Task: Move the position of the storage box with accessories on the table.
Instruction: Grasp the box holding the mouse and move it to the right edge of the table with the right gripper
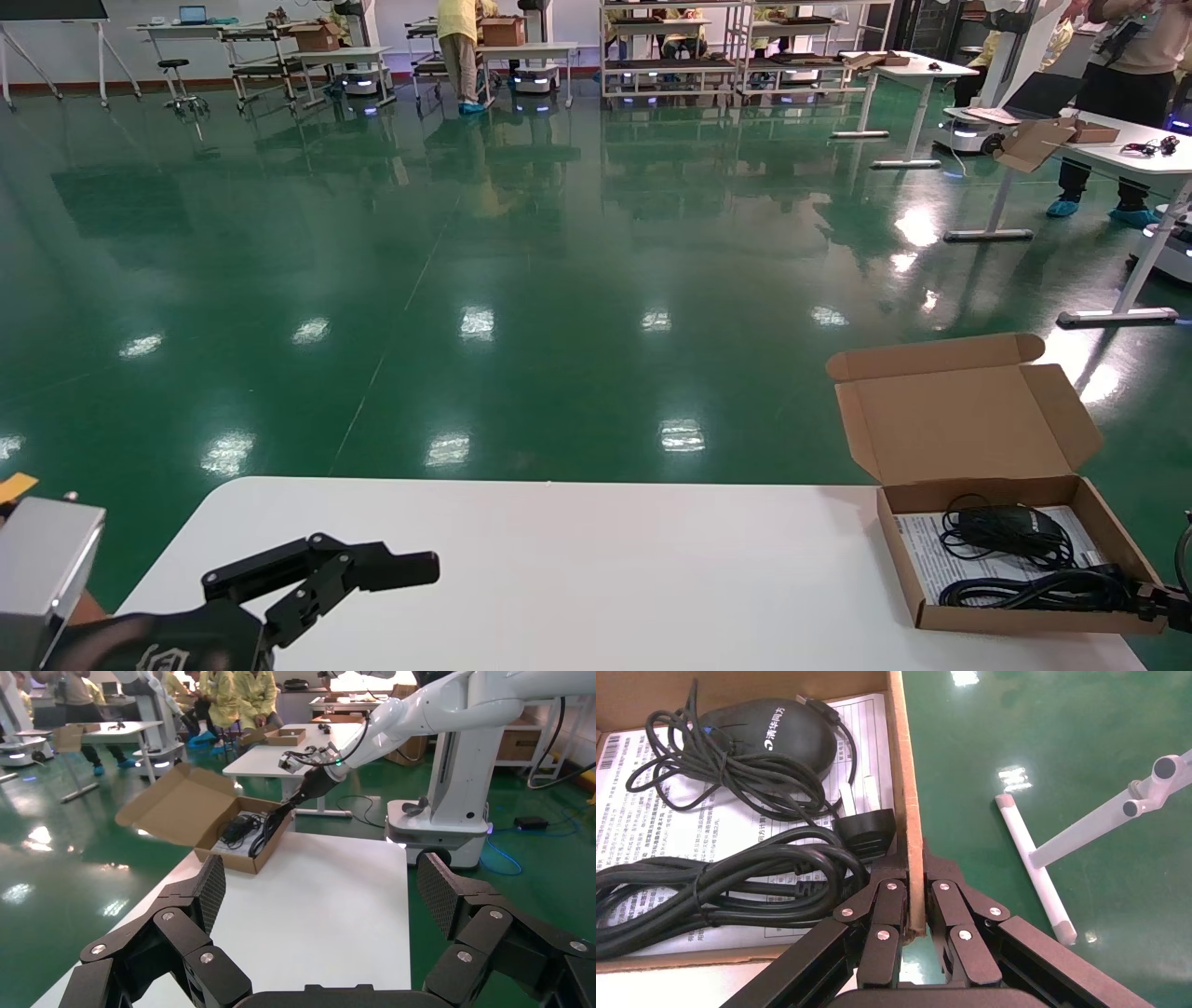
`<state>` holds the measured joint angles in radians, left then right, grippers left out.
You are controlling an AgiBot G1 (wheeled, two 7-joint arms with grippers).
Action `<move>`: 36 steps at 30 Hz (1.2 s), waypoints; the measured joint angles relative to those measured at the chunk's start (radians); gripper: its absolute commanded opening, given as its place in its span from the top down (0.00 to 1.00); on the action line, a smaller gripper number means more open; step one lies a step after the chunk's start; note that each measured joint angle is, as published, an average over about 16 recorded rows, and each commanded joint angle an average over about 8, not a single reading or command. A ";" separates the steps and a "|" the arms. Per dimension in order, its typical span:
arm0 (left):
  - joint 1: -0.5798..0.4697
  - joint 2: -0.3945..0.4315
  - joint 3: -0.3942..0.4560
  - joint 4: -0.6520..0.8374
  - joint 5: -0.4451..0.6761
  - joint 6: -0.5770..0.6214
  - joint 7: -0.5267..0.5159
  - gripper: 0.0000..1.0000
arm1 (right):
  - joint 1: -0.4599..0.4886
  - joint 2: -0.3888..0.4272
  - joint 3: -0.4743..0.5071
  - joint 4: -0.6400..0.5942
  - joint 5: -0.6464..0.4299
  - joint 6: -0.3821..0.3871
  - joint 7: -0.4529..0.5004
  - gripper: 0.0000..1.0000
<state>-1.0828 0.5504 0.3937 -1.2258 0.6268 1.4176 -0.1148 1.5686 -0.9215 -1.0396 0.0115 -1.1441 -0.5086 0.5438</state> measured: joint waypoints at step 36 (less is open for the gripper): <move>0.000 0.000 0.000 0.000 0.000 0.000 0.000 0.00 | -0.056 -0.019 0.043 0.009 0.060 0.004 -0.116 1.00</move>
<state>-1.0828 0.5504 0.3938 -1.2258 0.6268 1.4176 -0.1148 1.5124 -0.9401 -0.9971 0.0204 -1.0842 -0.5048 0.4277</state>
